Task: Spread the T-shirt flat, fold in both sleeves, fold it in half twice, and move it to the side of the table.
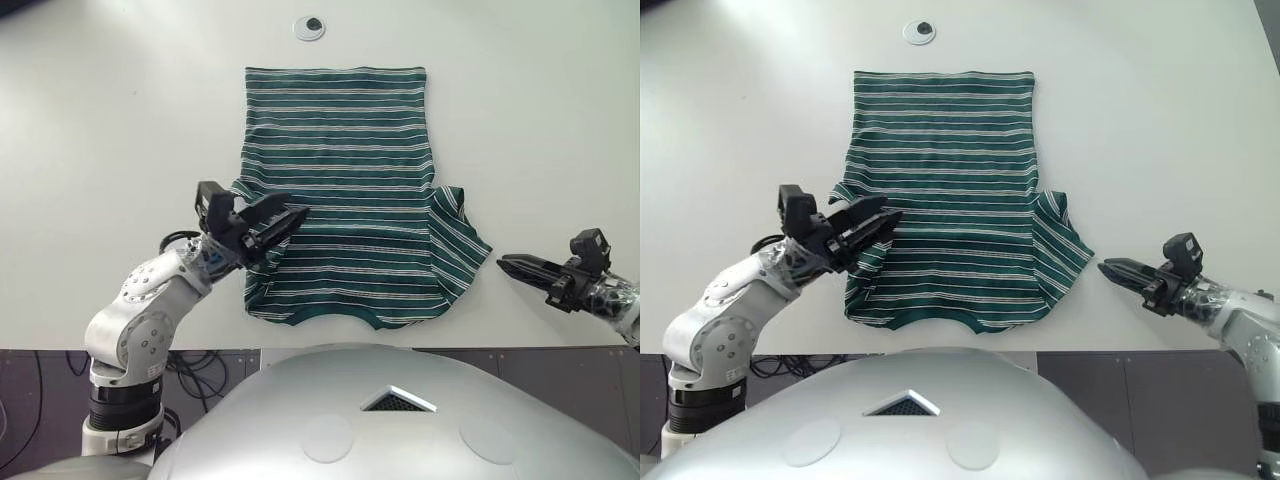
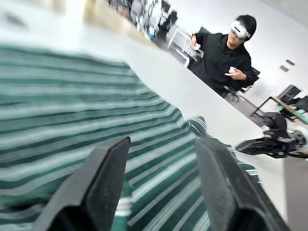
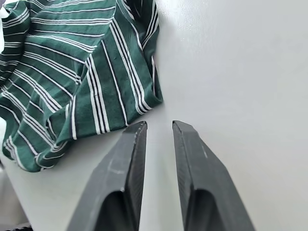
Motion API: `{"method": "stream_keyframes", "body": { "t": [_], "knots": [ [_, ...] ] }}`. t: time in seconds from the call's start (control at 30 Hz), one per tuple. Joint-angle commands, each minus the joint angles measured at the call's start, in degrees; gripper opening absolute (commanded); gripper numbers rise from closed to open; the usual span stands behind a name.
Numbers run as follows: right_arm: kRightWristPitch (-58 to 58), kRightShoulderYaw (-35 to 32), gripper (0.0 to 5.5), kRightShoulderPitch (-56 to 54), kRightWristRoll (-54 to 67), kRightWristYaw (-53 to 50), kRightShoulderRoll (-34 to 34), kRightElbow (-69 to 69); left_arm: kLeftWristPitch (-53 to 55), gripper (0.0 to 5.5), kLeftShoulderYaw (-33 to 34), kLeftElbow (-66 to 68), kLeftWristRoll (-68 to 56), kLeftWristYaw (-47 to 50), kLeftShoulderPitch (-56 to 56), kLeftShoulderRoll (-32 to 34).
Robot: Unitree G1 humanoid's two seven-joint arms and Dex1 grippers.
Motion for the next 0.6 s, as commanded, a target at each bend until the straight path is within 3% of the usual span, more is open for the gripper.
{"method": "stream_keyframes", "body": {
  "t": [0.03,0.27,0.4,0.6],
  "knots": [
    [2.27,1.23,0.98,-1.58,-0.59,-0.67,2.46,-1.05,-3.65,2.41,-0.09,-0.43,4.16,-0.09,0.35,1.32],
    [4.47,1.37,0.98,-4.98,-0.14,-2.15,6.58,-0.24,-13.20,2.41,-6.06,0.69,14.66,-4.60,5.01,3.93],
    [5.19,1.66,0.98,-4.81,-0.62,-1.80,7.30,-1.27,-15.96,2.41,-5.81,1.39,15.77,-5.28,5.46,3.61],
    [6.33,1.46,0.06,-4.78,-0.83,-2.52,7.70,-1.73,-19.94,2.45,-4.47,2.14,17.55,-7.15,6.42,5.66]
  ]
}}
